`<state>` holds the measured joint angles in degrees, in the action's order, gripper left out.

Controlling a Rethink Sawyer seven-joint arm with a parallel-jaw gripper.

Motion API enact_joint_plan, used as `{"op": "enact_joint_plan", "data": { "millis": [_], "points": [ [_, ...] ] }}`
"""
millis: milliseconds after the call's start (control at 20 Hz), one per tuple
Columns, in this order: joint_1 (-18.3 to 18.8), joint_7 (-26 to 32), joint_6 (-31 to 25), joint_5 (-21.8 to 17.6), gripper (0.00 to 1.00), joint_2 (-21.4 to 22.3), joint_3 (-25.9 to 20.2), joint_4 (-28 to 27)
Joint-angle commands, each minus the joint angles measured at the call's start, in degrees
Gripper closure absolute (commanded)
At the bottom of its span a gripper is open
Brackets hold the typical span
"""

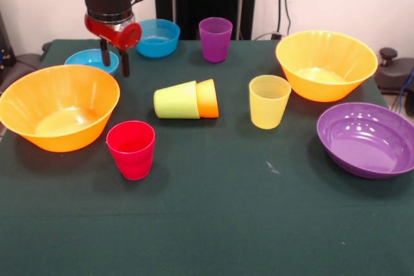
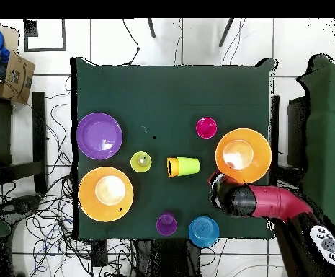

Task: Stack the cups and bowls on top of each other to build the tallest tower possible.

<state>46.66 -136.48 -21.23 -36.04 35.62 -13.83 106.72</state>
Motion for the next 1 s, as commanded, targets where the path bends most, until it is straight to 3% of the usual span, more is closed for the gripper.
{"op": "enact_joint_plan", "data": {
  "millis": [50, 350, 600, 1000],
  "points": [
    [-0.3, 5.4, 4.1, -4.4, 0.0, -2.6, -3.9, -4.0],
    [1.7, 7.6, 2.9, -5.0, 0.0, -1.4, -4.7, -2.9],
    [1.8, 6.6, 4.3, -6.9, 0.0, -3.4, -3.9, -2.3],
    [5.3, 9.3, 1.5, -7.4, 0.0, 1.4, -5.4, 1.8]
  ]
}}
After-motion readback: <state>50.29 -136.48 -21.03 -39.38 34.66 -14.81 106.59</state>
